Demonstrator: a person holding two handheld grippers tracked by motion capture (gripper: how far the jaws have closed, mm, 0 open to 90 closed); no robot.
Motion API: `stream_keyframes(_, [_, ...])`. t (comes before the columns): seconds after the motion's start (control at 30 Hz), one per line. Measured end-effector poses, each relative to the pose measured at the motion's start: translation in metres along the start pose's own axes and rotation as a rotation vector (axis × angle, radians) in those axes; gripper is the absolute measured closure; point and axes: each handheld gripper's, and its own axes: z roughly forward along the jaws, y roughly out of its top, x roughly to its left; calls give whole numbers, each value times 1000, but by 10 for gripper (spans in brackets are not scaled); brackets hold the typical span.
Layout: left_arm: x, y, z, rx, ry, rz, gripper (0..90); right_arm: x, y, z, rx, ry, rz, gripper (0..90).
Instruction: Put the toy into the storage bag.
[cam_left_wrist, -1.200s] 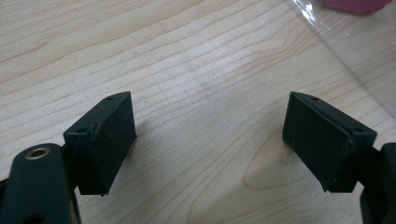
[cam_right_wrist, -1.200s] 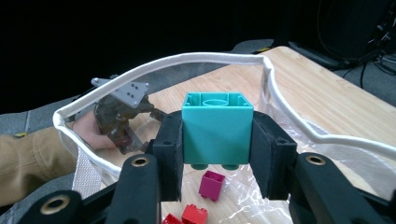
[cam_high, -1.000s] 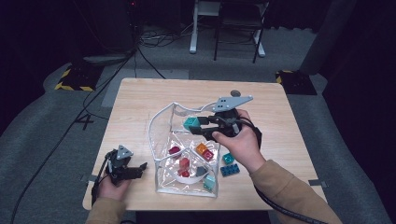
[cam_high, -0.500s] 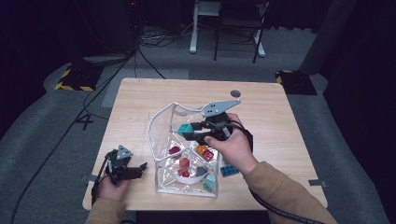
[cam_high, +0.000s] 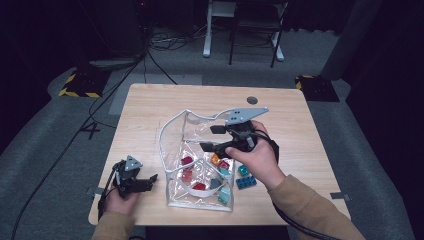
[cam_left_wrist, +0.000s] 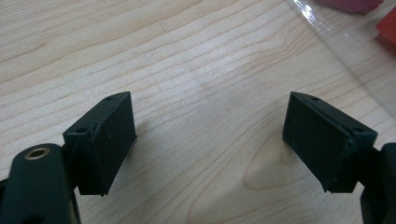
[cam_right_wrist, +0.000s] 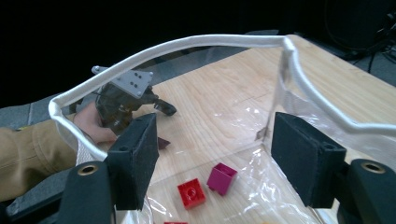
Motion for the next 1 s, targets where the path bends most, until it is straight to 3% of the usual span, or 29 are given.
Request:
stream_keyframes(0.6, [0, 0, 0, 0, 0, -1, 174, -22, -38, -69, -44, -107, 53, 320])
stream_keyframes(1.0, [0, 0, 0, 0, 0, 0, 174, -38, -67, -83, -27, -156, 101, 317])
